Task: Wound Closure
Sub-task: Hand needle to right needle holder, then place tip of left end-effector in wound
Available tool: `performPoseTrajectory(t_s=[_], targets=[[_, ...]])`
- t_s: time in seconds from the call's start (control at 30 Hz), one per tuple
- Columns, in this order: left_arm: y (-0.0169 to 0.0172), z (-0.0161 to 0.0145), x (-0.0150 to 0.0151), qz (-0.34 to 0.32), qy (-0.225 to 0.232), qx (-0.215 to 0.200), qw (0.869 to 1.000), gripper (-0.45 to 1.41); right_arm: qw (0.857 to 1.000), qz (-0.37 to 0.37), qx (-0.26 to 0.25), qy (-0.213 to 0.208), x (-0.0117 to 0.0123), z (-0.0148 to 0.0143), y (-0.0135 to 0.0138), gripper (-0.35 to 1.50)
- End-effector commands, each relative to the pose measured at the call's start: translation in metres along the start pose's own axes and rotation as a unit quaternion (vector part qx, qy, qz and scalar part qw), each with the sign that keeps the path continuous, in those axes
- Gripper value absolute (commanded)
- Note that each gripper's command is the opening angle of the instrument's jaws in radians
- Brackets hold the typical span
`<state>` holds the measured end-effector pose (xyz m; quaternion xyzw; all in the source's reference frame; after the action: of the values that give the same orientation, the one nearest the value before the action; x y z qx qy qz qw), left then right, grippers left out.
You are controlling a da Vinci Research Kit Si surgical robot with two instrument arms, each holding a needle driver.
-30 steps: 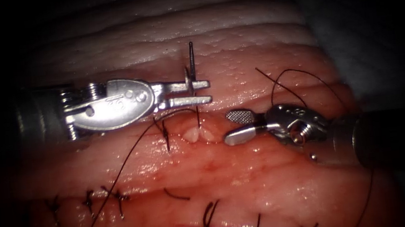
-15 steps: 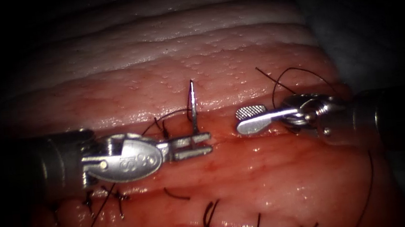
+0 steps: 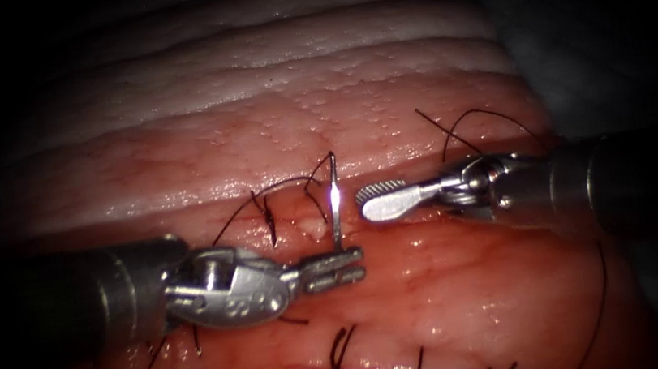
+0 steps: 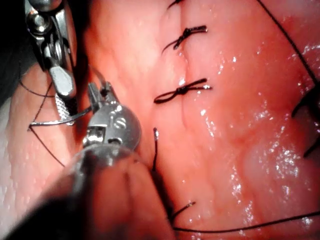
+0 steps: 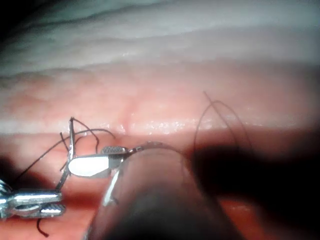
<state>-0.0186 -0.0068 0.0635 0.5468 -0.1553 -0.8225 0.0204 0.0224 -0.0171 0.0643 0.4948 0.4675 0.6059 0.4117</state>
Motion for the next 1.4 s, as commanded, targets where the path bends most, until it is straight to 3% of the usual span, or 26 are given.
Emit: performPoseTrajectory(t_s=[0.03, 0.5, 1.03, 1.1, 1.17, 1.23, 1.4], targets=[[0.0001, 0.0008, -0.0002, 0.002, -0.002, 0.001, 1.000, -0.45, 1.000, 0.009, 0.004, 0.002, 0.0000, 0.0013, 0.0003, 1.16], [0.0001, 0.0015, -0.0001, 0.006, -0.012, 0.006, 1.000, -0.45, 0.999, 0.033, 0.006, 0.018, -0.0001, 0.0029, 0.0001, 1.21], [0.0001, 0.0019, 0.0000, 0.008, -0.015, 0.009, 1.000, -0.45, 0.999, 0.036, 0.001, 0.019, -0.0009, 0.0042, -0.0003, 1.03], [0.0001, 0.0019, 0.0000, 0.008, -0.015, 0.009, 1.000, -0.45, 0.999, 0.036, -0.001, 0.018, -0.0009, 0.0041, -0.0003, 0.91], [0.0002, 0.0019, 0.0001, 0.009, -0.014, 0.008, 1.000, -0.45, 0.999, 0.036, -0.002, 0.016, -0.0009, 0.0041, -0.0003, 0.63], [0.0002, 0.0019, 0.0001, 0.009, -0.013, 0.007, 1.000, -0.45, 0.999, 0.037, -0.018, 0.019, -0.0009, 0.0042, -0.0003, -0.35], [0.0006, 0.0019, 0.0001, 0.014, -0.009, 0.003, 1.000, -0.45, 0.998, -0.029, -0.040, 0.038, -0.0007, 0.0044, -0.0001, -0.35]])
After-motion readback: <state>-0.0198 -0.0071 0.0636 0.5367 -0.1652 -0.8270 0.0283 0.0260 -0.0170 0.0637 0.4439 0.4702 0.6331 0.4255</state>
